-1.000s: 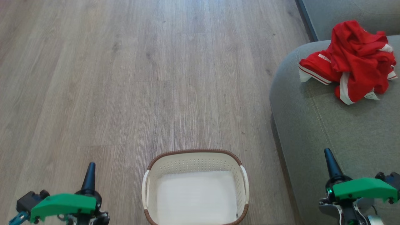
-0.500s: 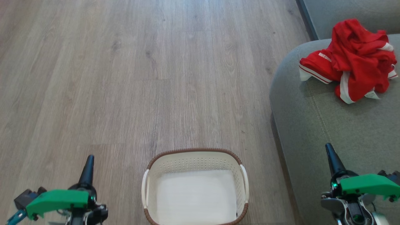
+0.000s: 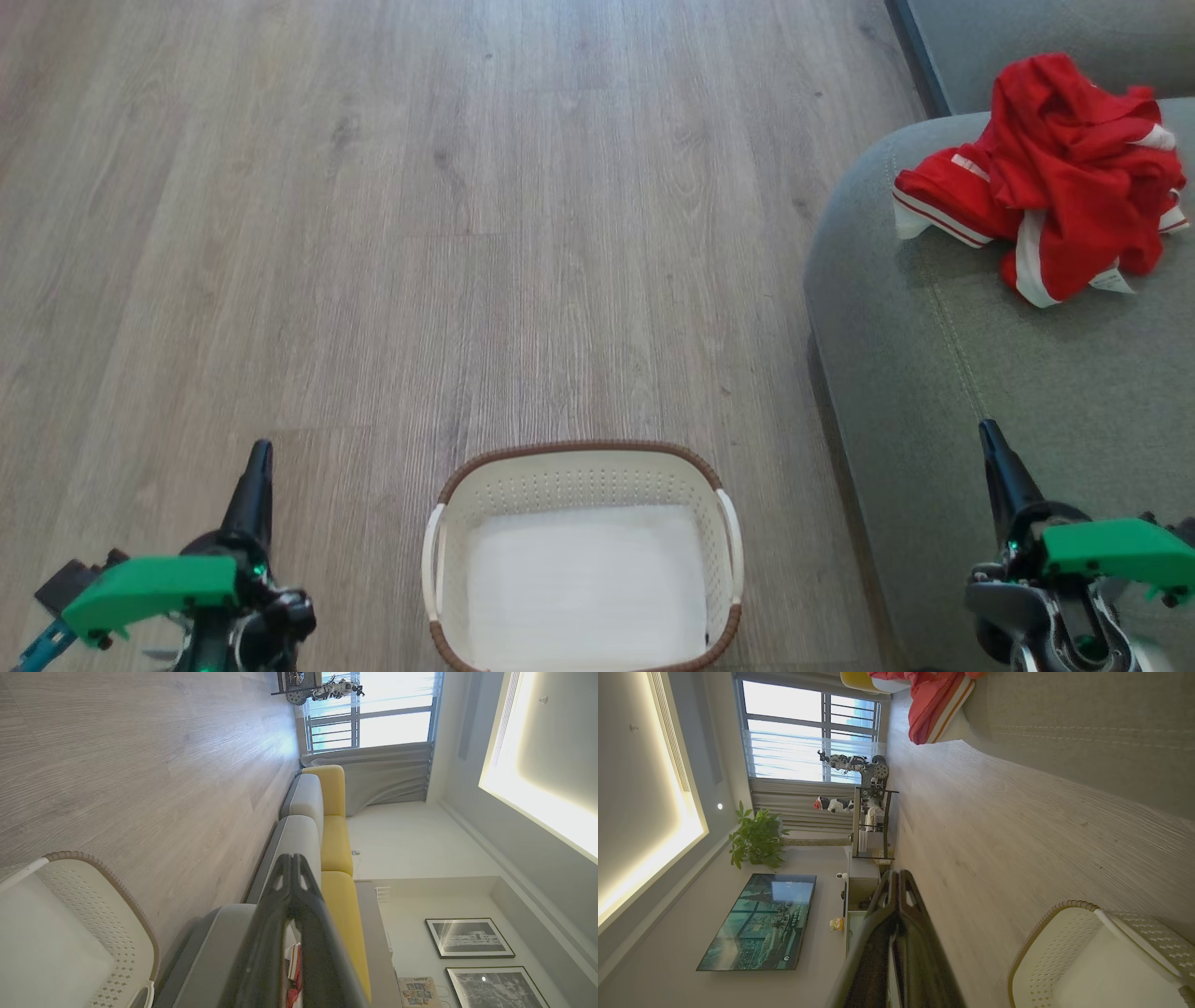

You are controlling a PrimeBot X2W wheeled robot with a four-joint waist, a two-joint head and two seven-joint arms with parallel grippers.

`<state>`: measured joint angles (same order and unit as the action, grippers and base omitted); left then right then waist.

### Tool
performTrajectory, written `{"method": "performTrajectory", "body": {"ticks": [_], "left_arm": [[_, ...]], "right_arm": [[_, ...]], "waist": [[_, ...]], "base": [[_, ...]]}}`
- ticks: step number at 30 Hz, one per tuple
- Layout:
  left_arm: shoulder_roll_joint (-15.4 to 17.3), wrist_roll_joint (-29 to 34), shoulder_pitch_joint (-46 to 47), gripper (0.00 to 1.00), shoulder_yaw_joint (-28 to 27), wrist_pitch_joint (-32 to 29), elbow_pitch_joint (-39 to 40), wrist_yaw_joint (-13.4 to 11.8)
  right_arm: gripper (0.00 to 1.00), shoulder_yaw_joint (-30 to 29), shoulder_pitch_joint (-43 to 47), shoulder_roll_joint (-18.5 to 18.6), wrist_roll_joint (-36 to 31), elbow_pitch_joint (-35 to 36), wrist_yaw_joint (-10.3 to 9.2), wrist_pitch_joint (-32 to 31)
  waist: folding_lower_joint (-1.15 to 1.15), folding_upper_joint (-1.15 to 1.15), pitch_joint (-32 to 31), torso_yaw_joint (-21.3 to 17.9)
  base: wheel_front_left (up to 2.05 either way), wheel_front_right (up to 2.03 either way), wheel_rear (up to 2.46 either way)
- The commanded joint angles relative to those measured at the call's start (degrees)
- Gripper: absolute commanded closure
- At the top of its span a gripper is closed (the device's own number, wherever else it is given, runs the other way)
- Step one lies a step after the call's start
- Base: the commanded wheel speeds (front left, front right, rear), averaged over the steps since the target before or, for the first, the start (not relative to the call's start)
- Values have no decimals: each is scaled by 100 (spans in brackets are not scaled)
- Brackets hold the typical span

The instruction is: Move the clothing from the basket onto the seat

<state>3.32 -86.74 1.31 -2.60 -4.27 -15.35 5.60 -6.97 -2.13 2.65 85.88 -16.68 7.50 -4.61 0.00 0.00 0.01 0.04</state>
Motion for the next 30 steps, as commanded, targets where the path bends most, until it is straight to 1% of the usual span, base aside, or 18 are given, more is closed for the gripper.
{"method": "performTrajectory", "body": {"ticks": [1,8,30], "left_arm": [[28,-173,388,100,-235,-58,145,80],[-2,-578,482,100,-335,-176,130,187],[-14,-574,485,100,-353,-191,130,189]], "right_arm": [[100,85,-371,23,178,235,-1,-69],[100,46,-405,22,619,265,-1,-185],[100,45,-406,22,629,265,-1,-188]], "waist": [[0,0,3,0],[0,0,16,-4],[0,0,16,-4]], "base": [[0,0,0],[0,0,0],[0,0,0]]}}
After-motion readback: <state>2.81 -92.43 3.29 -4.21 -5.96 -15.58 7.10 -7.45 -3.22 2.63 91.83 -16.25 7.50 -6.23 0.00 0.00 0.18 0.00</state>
